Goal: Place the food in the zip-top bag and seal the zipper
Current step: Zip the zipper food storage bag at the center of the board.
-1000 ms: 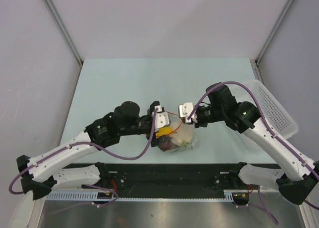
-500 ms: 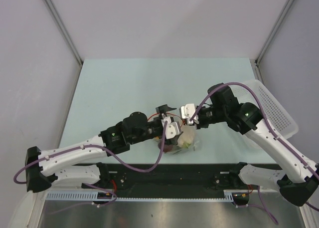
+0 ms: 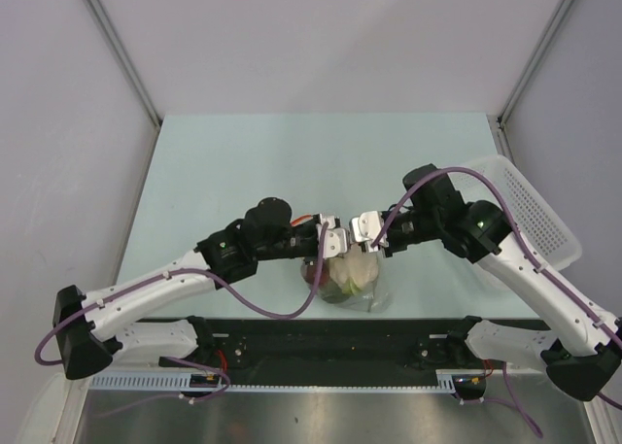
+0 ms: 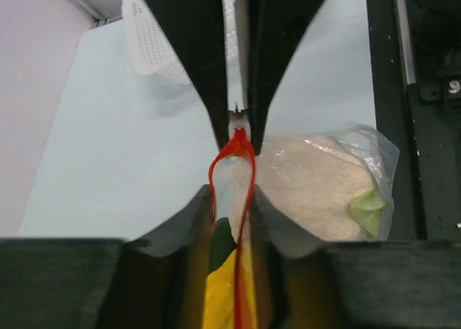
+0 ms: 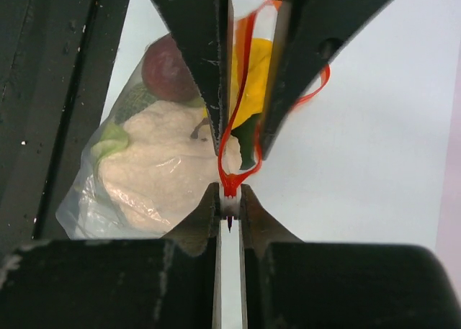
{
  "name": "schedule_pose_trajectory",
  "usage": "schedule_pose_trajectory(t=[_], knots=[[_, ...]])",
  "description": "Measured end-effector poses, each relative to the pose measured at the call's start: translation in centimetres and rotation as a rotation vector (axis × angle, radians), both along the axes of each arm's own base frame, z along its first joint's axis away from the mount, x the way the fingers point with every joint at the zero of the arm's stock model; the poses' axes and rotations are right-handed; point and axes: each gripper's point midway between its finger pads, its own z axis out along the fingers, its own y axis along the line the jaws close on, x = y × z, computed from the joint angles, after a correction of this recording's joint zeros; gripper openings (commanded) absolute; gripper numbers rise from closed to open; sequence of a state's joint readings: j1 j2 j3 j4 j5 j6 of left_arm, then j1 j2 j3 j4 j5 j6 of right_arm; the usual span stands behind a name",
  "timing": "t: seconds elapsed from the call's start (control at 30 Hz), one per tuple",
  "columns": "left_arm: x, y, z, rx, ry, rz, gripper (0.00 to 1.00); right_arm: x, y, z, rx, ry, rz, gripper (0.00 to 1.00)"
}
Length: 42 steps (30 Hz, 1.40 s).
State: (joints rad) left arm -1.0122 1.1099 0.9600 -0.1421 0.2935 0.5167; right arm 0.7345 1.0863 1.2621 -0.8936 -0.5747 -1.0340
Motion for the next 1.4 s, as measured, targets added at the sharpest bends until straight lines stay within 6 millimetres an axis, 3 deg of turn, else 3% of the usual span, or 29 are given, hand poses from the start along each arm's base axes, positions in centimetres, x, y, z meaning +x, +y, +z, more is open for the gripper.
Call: schedule_pose_trajectory(t=[0.07,0.1,0.13,0.17,0.23,0.3,0.43,0.57,0.73,1.13,1.4], knots=[[-0.5,0.0,-0.4,0.012,0.027,-0.021,0.00,0.0,0.0,-0.1,-0.005,-0.007,0.007,0.05],[-0.6,0.1,-0.5,0.016,0.039,-0.025,0.00,-0.1,0.0,-0.1,-0.006,-0.007,0.007,0.09],[-0.8,0.1,-0.6,0.020,0.052,-0.032,0.00,0.0,0.0,-0.1,-0.008,-0.009,0.003,0.16],[-0.8,0.1,-0.6,0.019,0.061,-0.031,0.00,0.0,0.0,-0.1,-0.008,-0.009,0.000,0.34],[-0.6,0.3,-0.6,0.011,0.089,-0.017,0.00,0.1,-0.1,-0.1,-0.005,0.008,-0.020,0.60],[0.3,1.1,-0.9,0.006,0.136,0.033,0.00,0.2,-0.2,0.3,0.017,0.037,-0.060,0.63],[1.6,2.7,-1.0,-0.033,0.189,0.114,0.00,1.1,-1.5,1.5,0.087,0.111,-0.183,0.63],[0.7,3.5,-0.7,-0.082,0.213,0.111,0.00,2.0,-2.6,1.8,0.168,0.205,-0.296,0.59],[0.1,3.3,-0.6,-0.116,0.259,0.100,0.00,2.0,-1.9,1.3,0.230,0.311,-0.330,0.51],[0.0,3.2,-0.3,-0.182,0.404,0.150,0.00,0.8,0.7,0.6,0.295,0.377,-0.254,0.49],[0.2,3.1,0.0,-0.215,0.461,0.171,0.00,0.8,1.6,1.0,0.318,0.368,-0.231,0.24]])
